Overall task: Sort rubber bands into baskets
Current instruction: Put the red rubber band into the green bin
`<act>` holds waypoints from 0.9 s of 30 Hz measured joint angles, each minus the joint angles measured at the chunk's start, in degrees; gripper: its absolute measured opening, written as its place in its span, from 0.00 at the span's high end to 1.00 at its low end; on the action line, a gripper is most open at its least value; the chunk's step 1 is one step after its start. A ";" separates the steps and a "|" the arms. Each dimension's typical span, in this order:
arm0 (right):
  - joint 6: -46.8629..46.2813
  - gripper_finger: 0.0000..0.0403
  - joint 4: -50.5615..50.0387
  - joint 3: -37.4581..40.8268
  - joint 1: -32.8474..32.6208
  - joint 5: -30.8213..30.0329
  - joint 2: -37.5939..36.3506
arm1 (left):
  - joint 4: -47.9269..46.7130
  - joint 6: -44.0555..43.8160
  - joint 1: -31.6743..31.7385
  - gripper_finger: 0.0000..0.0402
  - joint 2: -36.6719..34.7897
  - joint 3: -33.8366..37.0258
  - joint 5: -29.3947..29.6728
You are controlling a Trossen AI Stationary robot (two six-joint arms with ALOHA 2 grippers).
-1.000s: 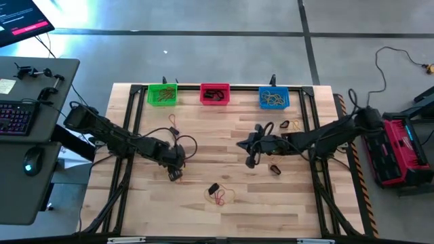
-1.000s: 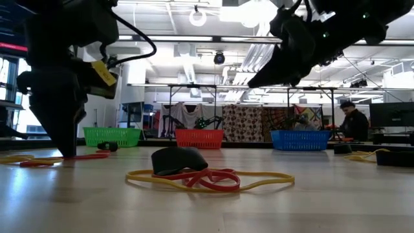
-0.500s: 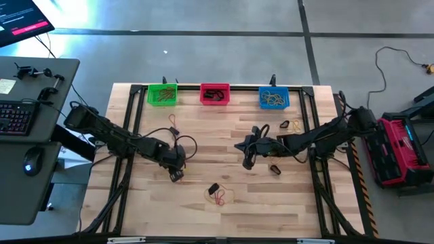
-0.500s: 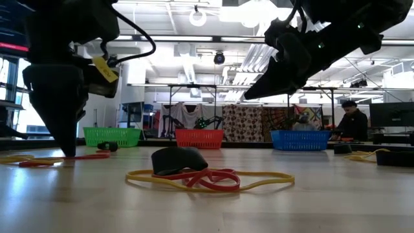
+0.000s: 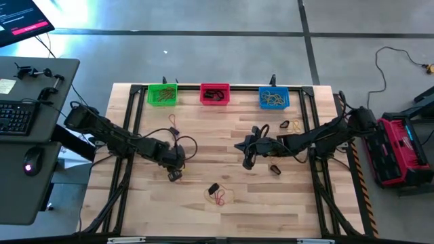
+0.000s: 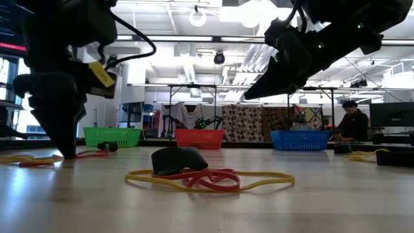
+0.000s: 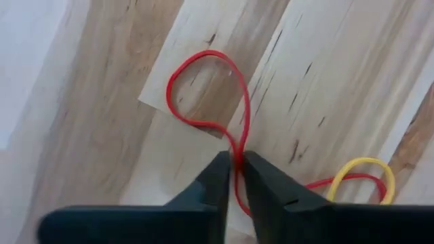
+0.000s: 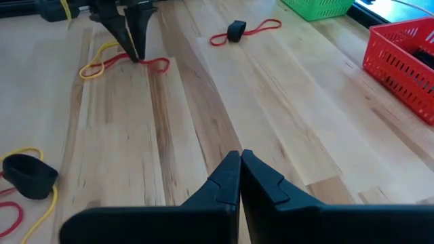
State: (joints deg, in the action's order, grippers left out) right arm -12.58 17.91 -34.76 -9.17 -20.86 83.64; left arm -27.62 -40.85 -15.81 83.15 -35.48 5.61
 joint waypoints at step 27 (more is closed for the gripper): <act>3.63 1.00 6.71 -0.02 -1.04 3.08 0.00 | -3.58 14.71 3.87 1.00 -8.73 -7.13 12.46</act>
State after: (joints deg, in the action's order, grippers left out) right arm -8.95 24.62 -34.79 -10.21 -17.78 83.64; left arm -31.20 -26.15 -11.94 74.42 -42.62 18.07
